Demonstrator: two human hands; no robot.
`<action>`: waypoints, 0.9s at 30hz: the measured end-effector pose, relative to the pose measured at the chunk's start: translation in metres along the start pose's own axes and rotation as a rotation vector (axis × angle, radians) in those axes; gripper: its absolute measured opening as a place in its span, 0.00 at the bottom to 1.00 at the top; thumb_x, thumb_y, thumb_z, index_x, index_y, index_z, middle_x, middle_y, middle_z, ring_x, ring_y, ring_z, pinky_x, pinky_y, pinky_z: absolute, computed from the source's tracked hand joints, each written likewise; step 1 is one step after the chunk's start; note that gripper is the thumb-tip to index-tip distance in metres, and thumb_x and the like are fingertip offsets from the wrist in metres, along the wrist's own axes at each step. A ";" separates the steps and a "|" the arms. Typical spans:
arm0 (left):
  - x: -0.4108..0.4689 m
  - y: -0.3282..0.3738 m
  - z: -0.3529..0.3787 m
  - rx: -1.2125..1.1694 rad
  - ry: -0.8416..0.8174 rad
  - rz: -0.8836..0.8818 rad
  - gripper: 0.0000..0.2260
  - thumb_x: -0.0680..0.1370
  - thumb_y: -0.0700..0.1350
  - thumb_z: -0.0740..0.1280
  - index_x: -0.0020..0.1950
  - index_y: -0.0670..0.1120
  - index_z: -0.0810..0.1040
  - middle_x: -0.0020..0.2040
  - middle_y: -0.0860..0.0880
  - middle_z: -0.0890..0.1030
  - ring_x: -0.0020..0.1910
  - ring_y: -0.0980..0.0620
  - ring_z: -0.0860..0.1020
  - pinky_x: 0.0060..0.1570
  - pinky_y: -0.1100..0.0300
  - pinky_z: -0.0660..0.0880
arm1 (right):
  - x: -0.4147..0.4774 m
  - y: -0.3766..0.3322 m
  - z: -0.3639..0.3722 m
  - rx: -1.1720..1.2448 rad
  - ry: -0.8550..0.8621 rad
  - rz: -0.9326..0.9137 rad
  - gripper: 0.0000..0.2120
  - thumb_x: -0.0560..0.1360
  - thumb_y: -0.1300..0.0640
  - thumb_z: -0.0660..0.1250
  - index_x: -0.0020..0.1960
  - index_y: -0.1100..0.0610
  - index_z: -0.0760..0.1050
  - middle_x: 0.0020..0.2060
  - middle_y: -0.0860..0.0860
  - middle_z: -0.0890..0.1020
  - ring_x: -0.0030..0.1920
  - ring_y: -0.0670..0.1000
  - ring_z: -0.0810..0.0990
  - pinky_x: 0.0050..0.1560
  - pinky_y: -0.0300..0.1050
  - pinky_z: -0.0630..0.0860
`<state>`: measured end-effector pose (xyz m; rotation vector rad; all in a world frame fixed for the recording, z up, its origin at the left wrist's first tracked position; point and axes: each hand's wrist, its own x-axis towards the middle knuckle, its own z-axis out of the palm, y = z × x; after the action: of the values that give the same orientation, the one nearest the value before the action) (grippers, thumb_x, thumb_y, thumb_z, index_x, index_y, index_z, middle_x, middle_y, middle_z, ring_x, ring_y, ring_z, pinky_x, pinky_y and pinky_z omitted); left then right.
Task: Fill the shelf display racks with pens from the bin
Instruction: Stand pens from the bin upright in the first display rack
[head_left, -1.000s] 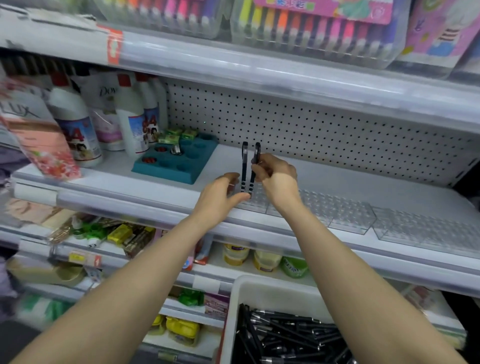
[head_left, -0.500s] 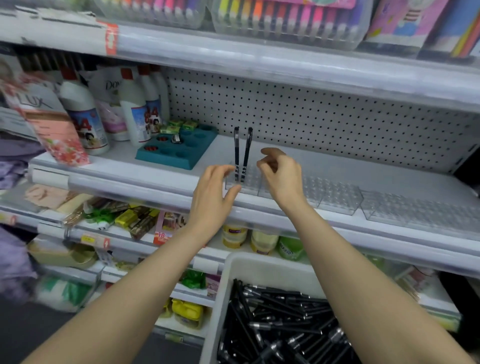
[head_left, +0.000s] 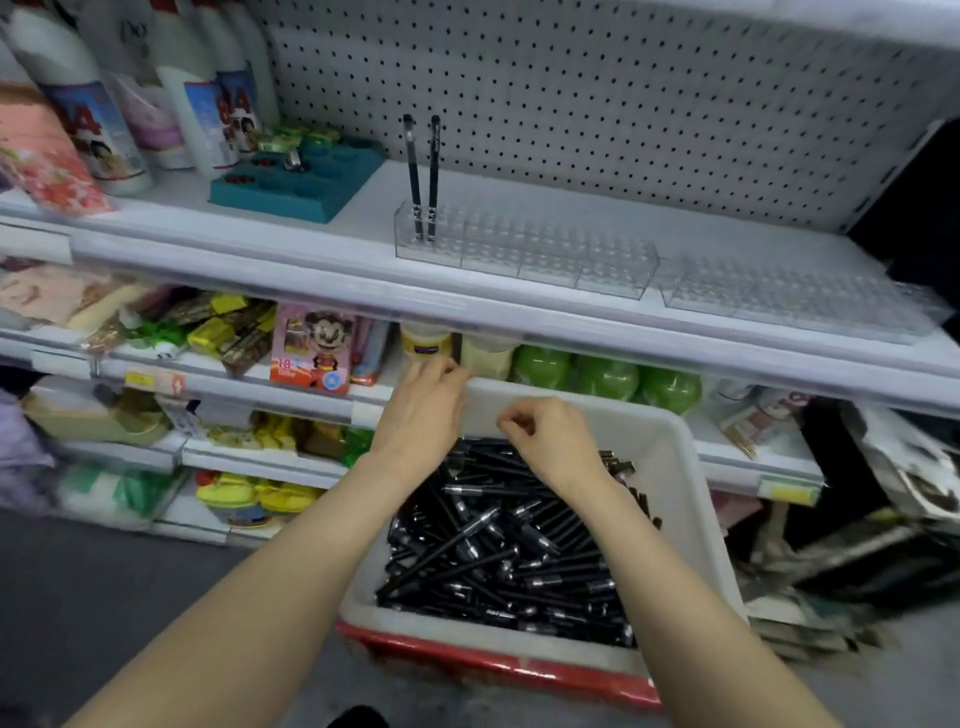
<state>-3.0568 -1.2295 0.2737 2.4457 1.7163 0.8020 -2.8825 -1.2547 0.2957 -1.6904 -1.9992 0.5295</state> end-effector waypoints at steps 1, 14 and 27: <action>0.001 0.000 0.000 0.001 0.003 -0.009 0.19 0.74 0.36 0.68 0.66 0.43 0.77 0.59 0.42 0.76 0.57 0.41 0.71 0.59 0.49 0.70 | -0.003 0.004 0.006 -0.024 -0.051 0.006 0.06 0.76 0.59 0.68 0.49 0.55 0.84 0.45 0.50 0.86 0.47 0.51 0.81 0.51 0.44 0.75; -0.006 -0.003 -0.005 -0.074 -0.018 0.018 0.22 0.76 0.36 0.64 0.71 0.44 0.72 0.64 0.42 0.73 0.62 0.43 0.68 0.64 0.53 0.65 | -0.010 0.002 0.015 -0.215 -0.236 0.073 0.09 0.76 0.55 0.70 0.54 0.56 0.81 0.49 0.53 0.84 0.51 0.54 0.80 0.52 0.44 0.74; 0.058 -0.029 -0.072 -0.159 0.215 0.019 0.15 0.77 0.36 0.65 0.63 0.44 0.79 0.58 0.44 0.76 0.59 0.44 0.72 0.60 0.54 0.68 | 0.054 -0.041 -0.094 0.074 0.063 -0.032 0.04 0.77 0.53 0.68 0.45 0.53 0.77 0.37 0.45 0.82 0.37 0.48 0.81 0.43 0.46 0.78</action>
<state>-3.0983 -1.1846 0.3486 2.3473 1.6222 1.1933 -2.8683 -1.2089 0.4013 -1.6085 -1.9351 0.5251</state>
